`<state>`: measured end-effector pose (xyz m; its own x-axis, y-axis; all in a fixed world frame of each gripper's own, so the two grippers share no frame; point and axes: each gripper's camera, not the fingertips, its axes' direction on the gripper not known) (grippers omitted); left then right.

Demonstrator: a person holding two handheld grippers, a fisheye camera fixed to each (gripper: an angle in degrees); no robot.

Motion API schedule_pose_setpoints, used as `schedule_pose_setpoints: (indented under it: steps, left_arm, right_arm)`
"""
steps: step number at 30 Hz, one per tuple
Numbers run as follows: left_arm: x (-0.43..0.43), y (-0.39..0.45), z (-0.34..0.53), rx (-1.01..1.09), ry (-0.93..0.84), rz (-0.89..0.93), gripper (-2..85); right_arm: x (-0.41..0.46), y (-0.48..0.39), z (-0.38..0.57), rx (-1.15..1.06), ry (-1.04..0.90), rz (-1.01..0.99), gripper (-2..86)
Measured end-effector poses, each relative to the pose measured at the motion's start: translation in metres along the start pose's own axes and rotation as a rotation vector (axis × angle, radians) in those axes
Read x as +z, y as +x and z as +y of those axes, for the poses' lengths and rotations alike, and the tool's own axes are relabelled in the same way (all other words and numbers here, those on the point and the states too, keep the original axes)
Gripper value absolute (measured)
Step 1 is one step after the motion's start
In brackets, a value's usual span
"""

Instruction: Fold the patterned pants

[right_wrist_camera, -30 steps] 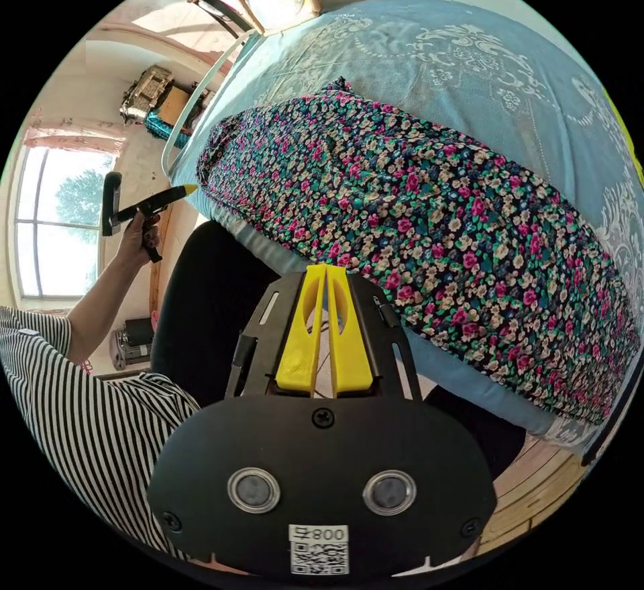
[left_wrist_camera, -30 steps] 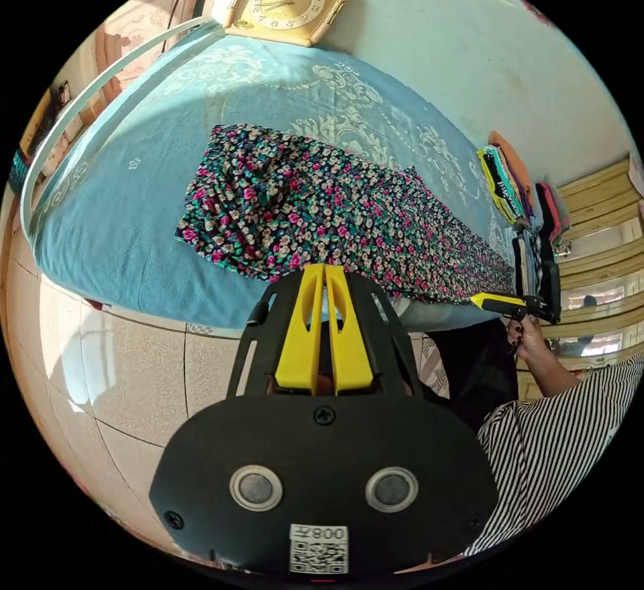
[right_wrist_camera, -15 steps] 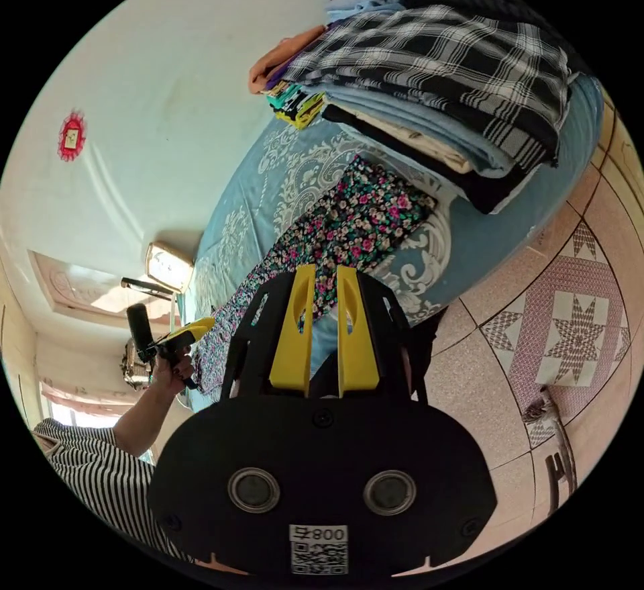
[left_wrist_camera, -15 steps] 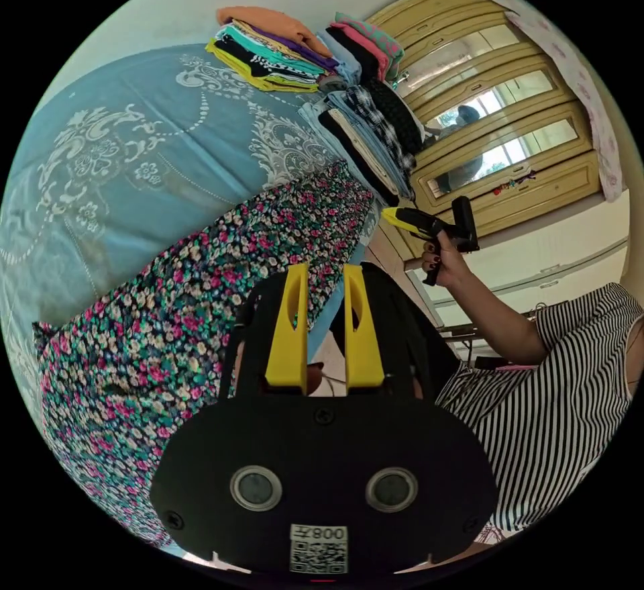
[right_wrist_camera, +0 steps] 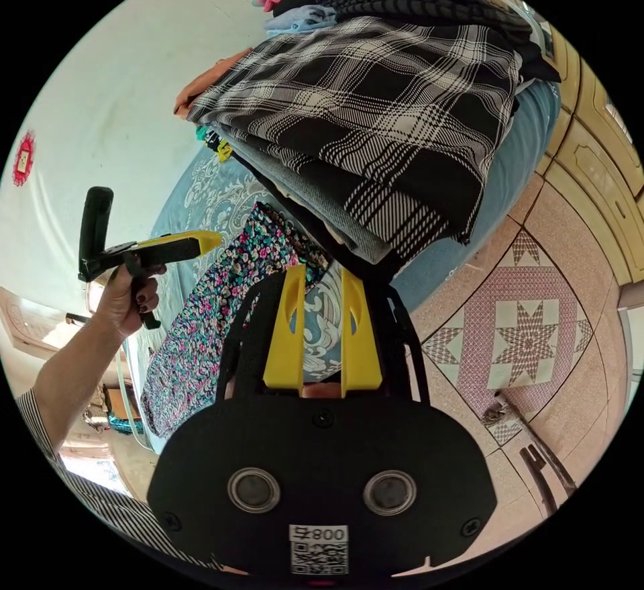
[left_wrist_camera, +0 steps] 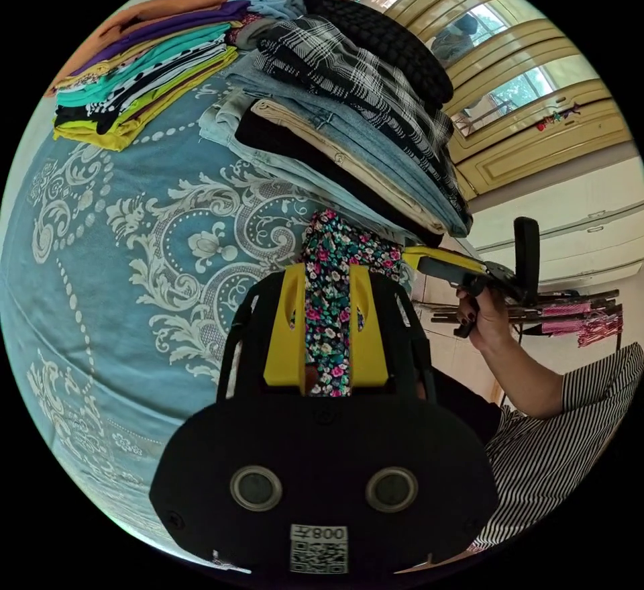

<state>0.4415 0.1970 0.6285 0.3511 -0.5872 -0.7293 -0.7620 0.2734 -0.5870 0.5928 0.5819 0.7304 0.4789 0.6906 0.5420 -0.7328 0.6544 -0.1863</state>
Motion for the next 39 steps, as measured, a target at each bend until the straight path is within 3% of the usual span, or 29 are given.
schedule_pose_setpoints:
  steps: [14, 22, 30, 39]
  left_arm:
    - [0.045, 0.016, -0.113, 0.102, -0.111, -0.148, 5.7]
    - [0.029, 0.015, -0.132, 0.077, -0.111, -0.055, 2.1]
    - [-0.028, 0.010, -0.109, 0.083, 0.000, -0.013, 1.8]
    - [-0.131, -0.006, -0.009, 0.140, 0.188, -0.021, 1.8]
  right_arm:
    - [0.004, 0.006, 0.001, -0.054, -0.021, -0.004, 3.4]
    - [-0.005, 0.013, 0.007, -0.038, -0.026, -0.111, 1.4]
    - [-0.034, -0.014, 0.023, -0.092, 0.052, -0.204, 1.4]
    - [-0.066, -0.117, 0.059, -0.363, 0.076, -0.397, 1.4]
